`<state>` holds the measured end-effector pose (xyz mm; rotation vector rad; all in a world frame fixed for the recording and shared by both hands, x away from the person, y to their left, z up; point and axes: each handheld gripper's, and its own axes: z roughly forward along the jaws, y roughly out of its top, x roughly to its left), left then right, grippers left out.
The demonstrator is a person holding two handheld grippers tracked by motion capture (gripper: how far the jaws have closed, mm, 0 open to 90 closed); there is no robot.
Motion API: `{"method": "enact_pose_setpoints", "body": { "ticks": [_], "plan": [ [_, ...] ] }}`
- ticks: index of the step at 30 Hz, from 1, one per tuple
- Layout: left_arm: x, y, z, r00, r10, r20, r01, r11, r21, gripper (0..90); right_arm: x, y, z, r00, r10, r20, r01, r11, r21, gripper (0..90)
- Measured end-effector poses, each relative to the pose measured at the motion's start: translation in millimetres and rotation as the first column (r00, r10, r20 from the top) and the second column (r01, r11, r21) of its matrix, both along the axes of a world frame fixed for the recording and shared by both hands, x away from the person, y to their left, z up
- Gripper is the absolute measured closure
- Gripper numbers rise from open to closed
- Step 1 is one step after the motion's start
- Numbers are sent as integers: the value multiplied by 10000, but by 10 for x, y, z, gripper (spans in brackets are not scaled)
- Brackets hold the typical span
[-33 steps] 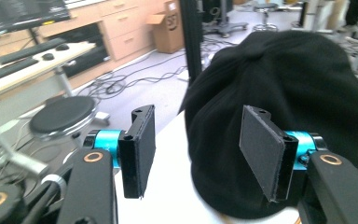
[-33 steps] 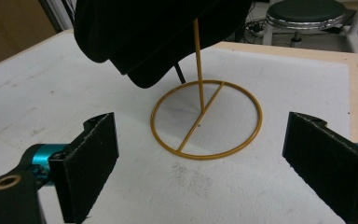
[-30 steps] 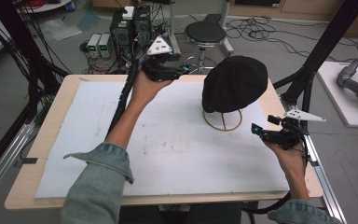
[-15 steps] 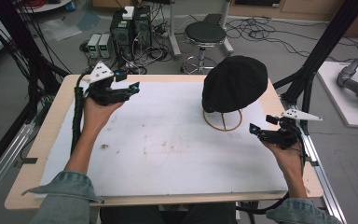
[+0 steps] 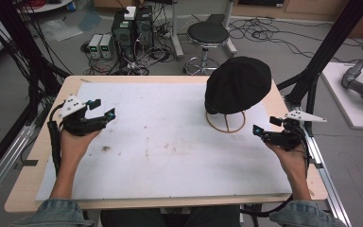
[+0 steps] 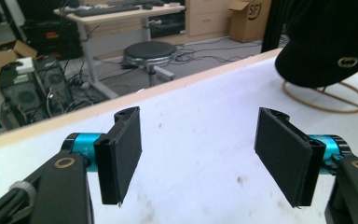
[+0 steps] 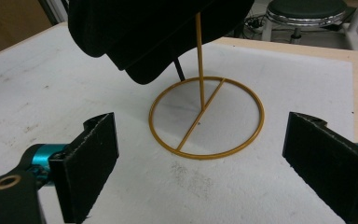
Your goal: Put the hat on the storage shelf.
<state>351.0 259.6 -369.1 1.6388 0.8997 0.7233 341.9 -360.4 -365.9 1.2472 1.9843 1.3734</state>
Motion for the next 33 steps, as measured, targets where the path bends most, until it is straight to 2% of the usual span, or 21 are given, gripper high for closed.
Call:
{"method": "enact_pose_setpoints", "body": {
  "ticks": [3, 5, 6, 7, 33],
  "plan": [
    [-78, 64, -88, 9999, 164, -16, -164, 9998, 79, 317, -1, 8, -2, 10000, 11, -16, -11, 10000, -35, 101],
    [-95, 83, -88, 9996, 257, -125, -252, 9990, 362, 311, -1, 12, -3, 10000, 24, -47, -24, 10000, -19, 101],
    [-116, 95, -80, 9994, 344, -19, -343, 9986, 391, 311, -1, 12, -3, 10000, 24, -47, -24, 10000, -19, 101],
    [-141, 114, -71, 9995, 312, 43, -313, 9993, 203, 311, -1, 18, -4, 10000, 34, -12, -34, 10000, -37, 101],
    [-168, 175, -84, 9992, 387, 109, -388, 9992, 116, 308, 5, 25, -14, 10000, 45, -35, -45, 10000, -85, 101]
  ]
}}
